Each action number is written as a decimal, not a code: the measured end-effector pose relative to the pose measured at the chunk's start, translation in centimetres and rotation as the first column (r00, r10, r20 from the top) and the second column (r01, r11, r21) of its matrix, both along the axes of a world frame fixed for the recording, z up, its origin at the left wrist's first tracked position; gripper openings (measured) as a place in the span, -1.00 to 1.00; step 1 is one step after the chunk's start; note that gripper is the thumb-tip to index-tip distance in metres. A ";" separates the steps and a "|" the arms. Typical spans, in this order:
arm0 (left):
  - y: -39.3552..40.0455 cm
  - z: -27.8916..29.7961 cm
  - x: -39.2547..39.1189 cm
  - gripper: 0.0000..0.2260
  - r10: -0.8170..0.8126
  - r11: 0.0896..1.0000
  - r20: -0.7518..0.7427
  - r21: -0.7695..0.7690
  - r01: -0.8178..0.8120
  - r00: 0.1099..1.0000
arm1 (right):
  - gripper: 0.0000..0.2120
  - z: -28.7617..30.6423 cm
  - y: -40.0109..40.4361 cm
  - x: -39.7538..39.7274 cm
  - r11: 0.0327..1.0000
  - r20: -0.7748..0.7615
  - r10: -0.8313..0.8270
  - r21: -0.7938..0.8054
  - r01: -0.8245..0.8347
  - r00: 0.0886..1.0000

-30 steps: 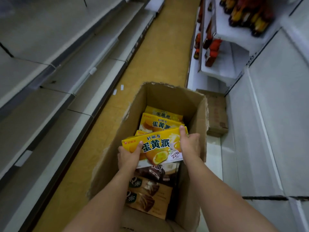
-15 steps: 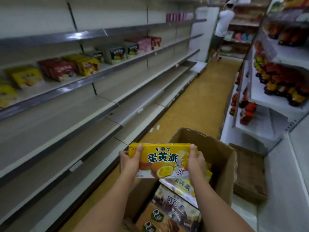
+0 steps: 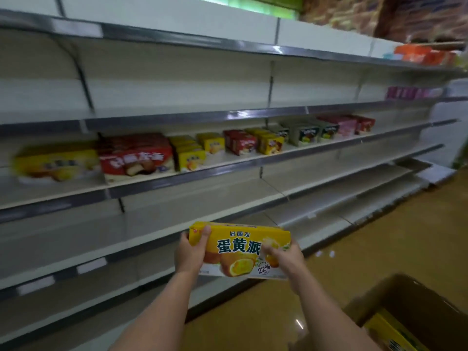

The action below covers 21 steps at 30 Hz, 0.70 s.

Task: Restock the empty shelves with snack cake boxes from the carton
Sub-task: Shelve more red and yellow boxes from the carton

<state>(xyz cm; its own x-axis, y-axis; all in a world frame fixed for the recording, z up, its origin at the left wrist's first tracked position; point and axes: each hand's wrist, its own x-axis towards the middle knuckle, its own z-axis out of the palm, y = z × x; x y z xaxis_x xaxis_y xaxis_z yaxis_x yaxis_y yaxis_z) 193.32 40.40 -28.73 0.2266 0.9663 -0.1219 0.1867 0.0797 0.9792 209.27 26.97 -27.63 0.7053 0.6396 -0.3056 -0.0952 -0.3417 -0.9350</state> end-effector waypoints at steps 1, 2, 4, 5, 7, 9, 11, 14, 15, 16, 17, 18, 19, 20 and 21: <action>1.2 0.3 -2.2 -0.65 0.034 0.999 0.020 0.001 -0.034 0.999 | -0.36 0.4 1.8 -1.7 0.999 0.011 0.041 0.016 -0.041 0.999; 2.2 0.5 -4.2 -0.65 0.051 0.999 0.035 -0.007 -0.051 0.998 | -0.41 0.8 3.5 -3.3 0.997 0.024 0.064 0.032 -0.064 0.998; 4.4 0.8 -8.3 -0.61 0.067 0.998 0.077 -0.027 -0.065 0.995 | -0.49 1.2 7.0 -6.2 0.992 0.067 0.106 0.057 -0.110 0.992; 5.3 1.0 -10.2 -0.57 0.058 0.998 0.109 -0.044 -0.054 0.992 | -0.48 1.2 8.8 -7.5 0.991 0.110 0.126 0.038 -0.130 0.986; 7.4 1.4 -14.4 -0.45 0.051 0.997 0.137 -0.066 -0.042 0.989 | -0.40 0.2 12.9 -9.6 0.983 0.227 0.186 -0.044 -0.180 0.956; 9.2 1.8 -18.0 -0.42 0.070 0.996 0.127 -0.069 -0.062 0.989 | -0.28 -1.7 17.1 -10.9 0.966 0.339 0.257 -0.105 -0.235 0.905; 10.7 1.9 -21.2 -0.48 0.132 0.990 0.125 -0.070 -0.124 0.983 | -0.18 -1.5 19.7 -13.9 0.945 0.431 0.327 -0.145 -0.293 0.841; 12.4 2.0 -25.0 -0.48 0.239 0.970 0.108 -0.059 -0.234 0.965 | -0.31 1.7 20.6 -19.6 0.895 0.559 0.445 -0.254 -0.367 0.699; 12.8 2.0 -26.0 -0.46 0.267 0.964 0.094 -0.051 -0.263 0.959 | -0.42 2.6 21.0 -21.0 0.881 0.597 0.472 -0.289 -0.375 0.649; 13.4 2.0 -27.1 -0.44 0.300 0.954 0.072 -0.046 -0.297 0.951 | -0.49 3.1 21.8 -22.1 0.873 0.623 0.486 -0.325 -0.363 0.613; 13.9 2.0 -27.9 -0.41 0.332 0.943 0.046 -0.044 -0.330 0.942 | -0.52 3.4 22.6 -22.9 0.874 0.643 0.485 -0.335 -0.352 0.593; 14.4 2.0 -28.6 -0.40 0.357 0.934 0.024 -0.048 -0.355 0.934 | -0.53 3.6 23.5 -23.6 0.874 0.655 0.485 -0.339 -0.349 0.579; 15.1 2.0 -29.4 -0.40 0.373 0.927 0.009 -0.049 -0.372 0.928 | -0.51 3.9 24.5 -24.3 0.872 0.665 0.488 -0.341 -0.352 0.565; 15.8 2.0 -30.0 -0.41 0.380 0.924 -0.001 -0.046 -0.380 0.925 | -0.49 3.9 25.6 -24.8 0.870 0.670 0.490 -0.343 -0.354 0.558; 16.6 1.9 -30.5 -0.45 0.383 0.923 -0.004 -0.041 -0.383 0.924 | -0.45 3.8 26.9 -25.2 0.866 0.669 0.498 -0.347 -0.360 0.552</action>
